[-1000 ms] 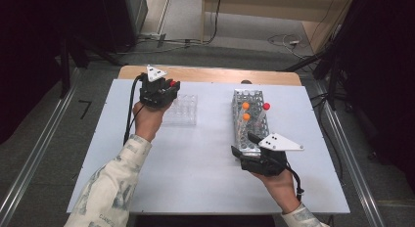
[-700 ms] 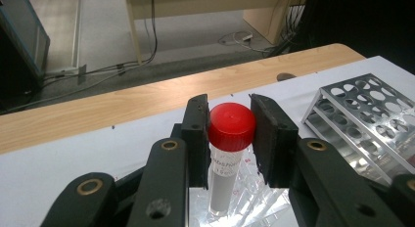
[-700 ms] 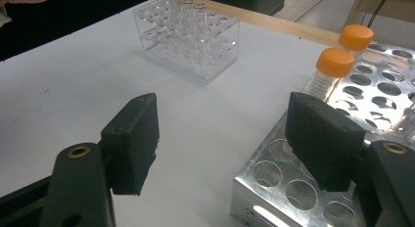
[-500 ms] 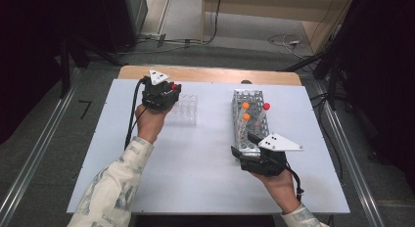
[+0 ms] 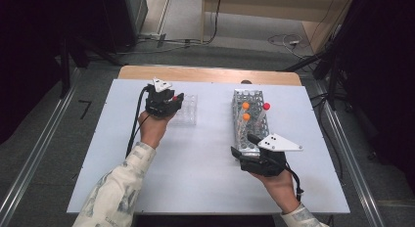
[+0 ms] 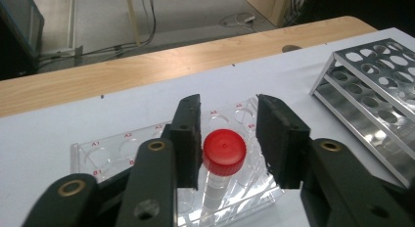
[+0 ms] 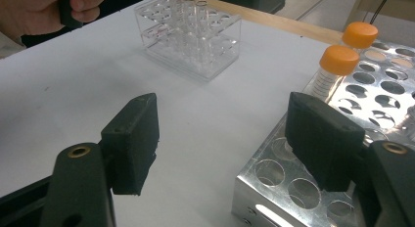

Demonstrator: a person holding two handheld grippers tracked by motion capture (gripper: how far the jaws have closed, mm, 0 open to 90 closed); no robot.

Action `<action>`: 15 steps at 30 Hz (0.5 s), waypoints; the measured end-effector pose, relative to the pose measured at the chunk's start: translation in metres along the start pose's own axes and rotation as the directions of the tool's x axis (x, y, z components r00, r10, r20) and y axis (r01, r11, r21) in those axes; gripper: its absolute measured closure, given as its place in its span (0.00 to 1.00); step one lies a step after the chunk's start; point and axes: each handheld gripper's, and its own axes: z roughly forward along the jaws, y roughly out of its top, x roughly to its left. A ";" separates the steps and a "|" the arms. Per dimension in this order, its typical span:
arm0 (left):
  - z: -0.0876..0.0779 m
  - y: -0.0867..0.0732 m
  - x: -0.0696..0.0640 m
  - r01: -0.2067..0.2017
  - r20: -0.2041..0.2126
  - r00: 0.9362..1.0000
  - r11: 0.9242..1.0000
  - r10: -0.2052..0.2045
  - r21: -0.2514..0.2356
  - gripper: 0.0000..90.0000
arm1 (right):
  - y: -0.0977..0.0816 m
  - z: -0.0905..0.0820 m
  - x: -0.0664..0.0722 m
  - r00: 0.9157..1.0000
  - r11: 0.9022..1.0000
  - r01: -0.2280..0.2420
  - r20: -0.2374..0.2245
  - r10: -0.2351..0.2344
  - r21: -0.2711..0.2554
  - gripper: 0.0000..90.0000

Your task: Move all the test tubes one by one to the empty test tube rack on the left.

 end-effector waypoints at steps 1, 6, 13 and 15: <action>-0.001 0.000 0.000 0.000 0.001 1.000 1.000 0.000 -0.001 0.68 | 0.000 0.000 0.000 1.000 1.000 -0.001 0.001 0.001 0.000 0.30; -0.010 0.003 0.002 0.016 0.021 1.000 1.000 -0.015 -0.013 0.61 | 0.000 -0.002 -0.003 1.000 1.000 -0.007 0.010 0.008 -0.008 0.31; -0.037 -0.004 -0.005 0.029 0.065 0.998 0.999 -0.027 -0.031 0.38 | -0.002 -0.004 -0.024 0.996 0.999 -0.039 0.083 0.040 -0.014 0.32; -0.045 -0.010 -0.008 0.039 0.081 0.996 0.999 -0.036 -0.031 0.30 | -0.003 -0.004 -0.032 0.993 0.999 -0.051 0.106 0.053 -0.019 0.33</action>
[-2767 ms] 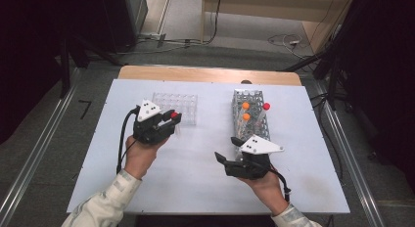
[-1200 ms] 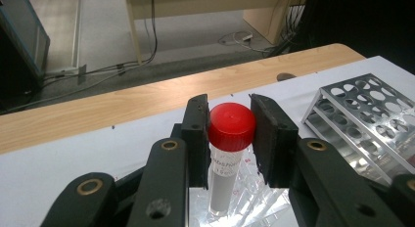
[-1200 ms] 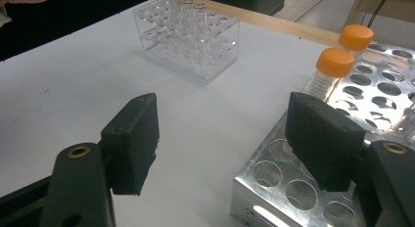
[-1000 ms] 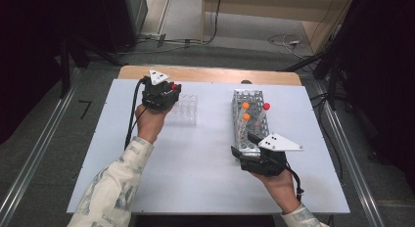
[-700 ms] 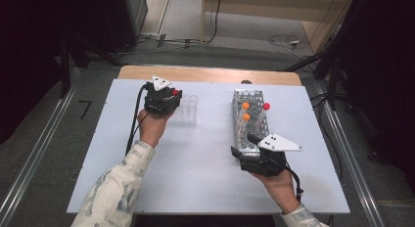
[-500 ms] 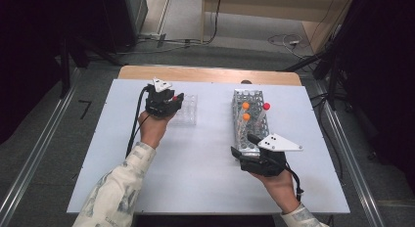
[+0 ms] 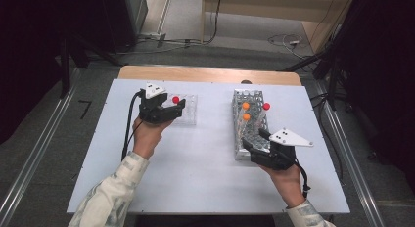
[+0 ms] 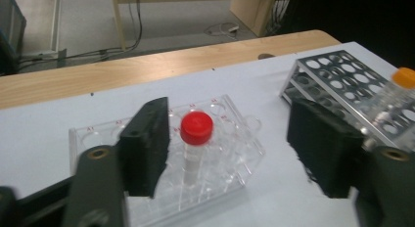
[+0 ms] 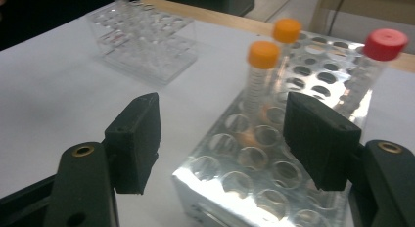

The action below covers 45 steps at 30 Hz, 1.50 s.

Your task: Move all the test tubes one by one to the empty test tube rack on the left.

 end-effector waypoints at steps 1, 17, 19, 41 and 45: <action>-0.004 -0.003 -0.002 0.006 0.012 1.000 1.000 -0.006 0.002 0.28 | 0.000 0.001 -0.003 1.000 1.000 -0.010 0.012 0.010 -0.001 0.33; -0.037 -0.046 -0.018 -0.013 0.066 0.998 0.999 0.010 0.050 0.14 | 0.001 0.036 -0.054 0.982 0.999 -0.039 0.184 0.038 -0.002 0.41; -0.036 -0.048 -0.019 -0.006 0.072 0.997 0.998 0.002 0.058 0.14 | 0.002 0.040 -0.060 0.981 0.999 -0.044 0.190 0.045 -0.008 0.44; -0.034 -0.049 -0.024 -0.037 0.067 0.997 0.999 0.035 0.035 0.13 | 0.005 0.071 -0.078 0.979 0.999 -0.043 0.200 0.043 -0.002 0.73; -0.034 -0.049 -0.024 -0.036 0.066 0.997 0.999 0.034 0.036 0.13 | 0.006 0.071 -0.077 0.977 0.999 -0.036 0.211 0.037 -0.009 0.78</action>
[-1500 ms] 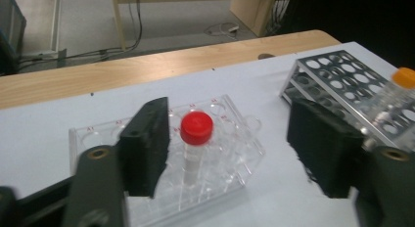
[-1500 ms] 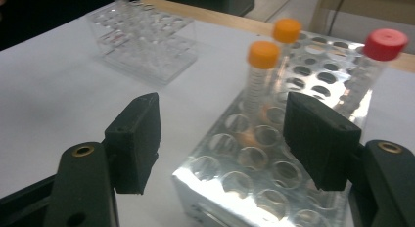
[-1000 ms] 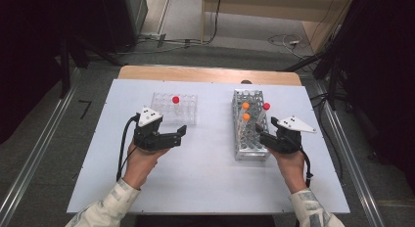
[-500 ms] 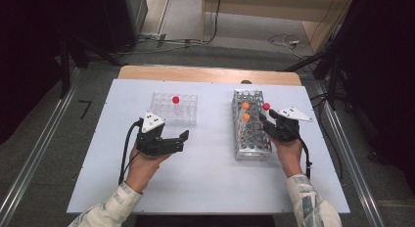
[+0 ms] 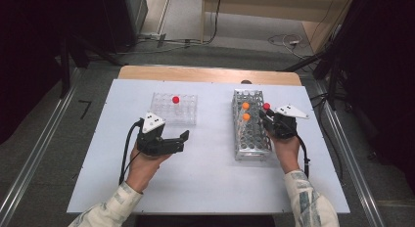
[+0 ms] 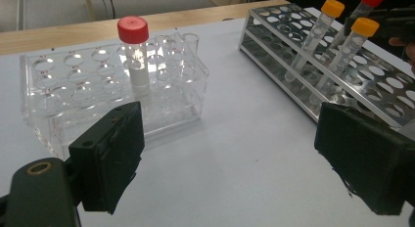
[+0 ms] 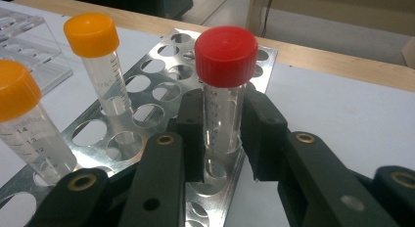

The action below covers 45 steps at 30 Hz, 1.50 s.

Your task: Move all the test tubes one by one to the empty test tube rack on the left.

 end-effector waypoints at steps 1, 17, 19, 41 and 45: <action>0.000 0.000 0.000 0.000 0.001 1.000 1.000 0.000 -0.001 0.13 | 0.000 -0.001 0.000 1.000 1.000 -0.001 0.001 0.001 -0.002 0.79; -0.003 0.002 0.001 0.006 0.002 1.000 1.000 -0.006 -0.013 0.13 | 0.043 -0.045 0.002 1.000 0.994 0.020 0.000 -0.020 -0.111 0.79; -0.004 0.001 0.001 0.007 0.003 1.000 1.000 -0.006 -0.013 0.13 | 0.047 -0.057 0.004 1.000 0.992 0.013 -0.017 -0.015 -0.126 0.79; -0.007 0.002 -0.012 -0.015 0.042 0.999 1.000 0.016 -0.024 0.15 | 0.017 -0.095 0.077 0.933 0.995 0.083 -0.347 -0.094 -0.046 0.79; -0.009 0.002 -0.013 -0.019 0.046 0.999 0.999 0.021 -0.032 0.16 | 0.012 -0.086 0.096 0.916 0.993 0.115 -0.383 -0.118 -0.032 0.79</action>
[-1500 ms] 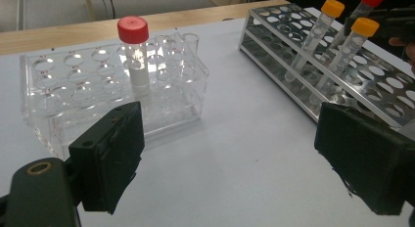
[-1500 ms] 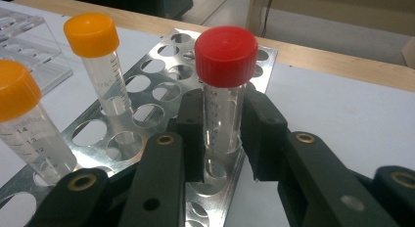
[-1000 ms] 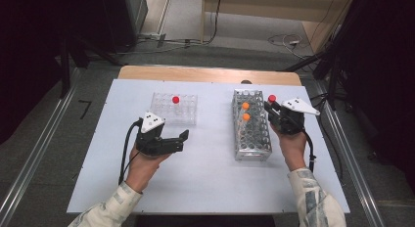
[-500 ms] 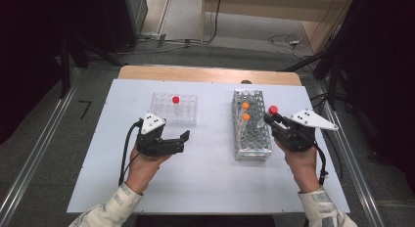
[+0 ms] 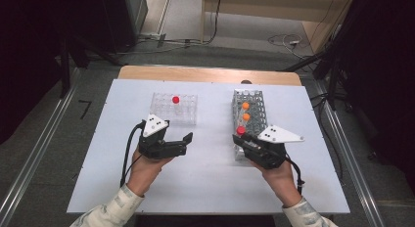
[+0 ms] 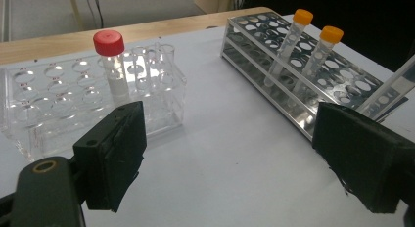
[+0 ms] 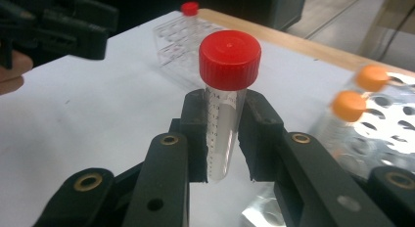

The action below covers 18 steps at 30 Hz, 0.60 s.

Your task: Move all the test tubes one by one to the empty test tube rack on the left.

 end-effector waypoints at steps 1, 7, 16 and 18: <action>0.000 0.000 -0.001 0.000 0.001 1.000 1.000 0.000 -0.004 0.16 | -0.001 0.004 0.003 1.000 1.000 0.005 -0.009 -0.005 0.006 0.79; -0.001 0.001 -0.006 -0.017 0.017 1.000 1.000 0.018 -0.013 0.18 | -0.006 0.031 0.018 0.999 0.999 0.037 -0.034 -0.036 0.038 0.79; 0.000 0.000 -0.018 -0.053 0.067 0.996 0.999 0.053 -0.012 0.23 | -0.010 0.058 0.038 0.995 0.994 0.083 -0.068 -0.079 0.070 0.79; 0.001 -0.001 -0.021 -0.064 0.090 0.994 0.998 0.065 -0.014 0.27 | -0.010 0.062 0.041 0.994 0.993 0.090 -0.075 -0.085 0.075 0.79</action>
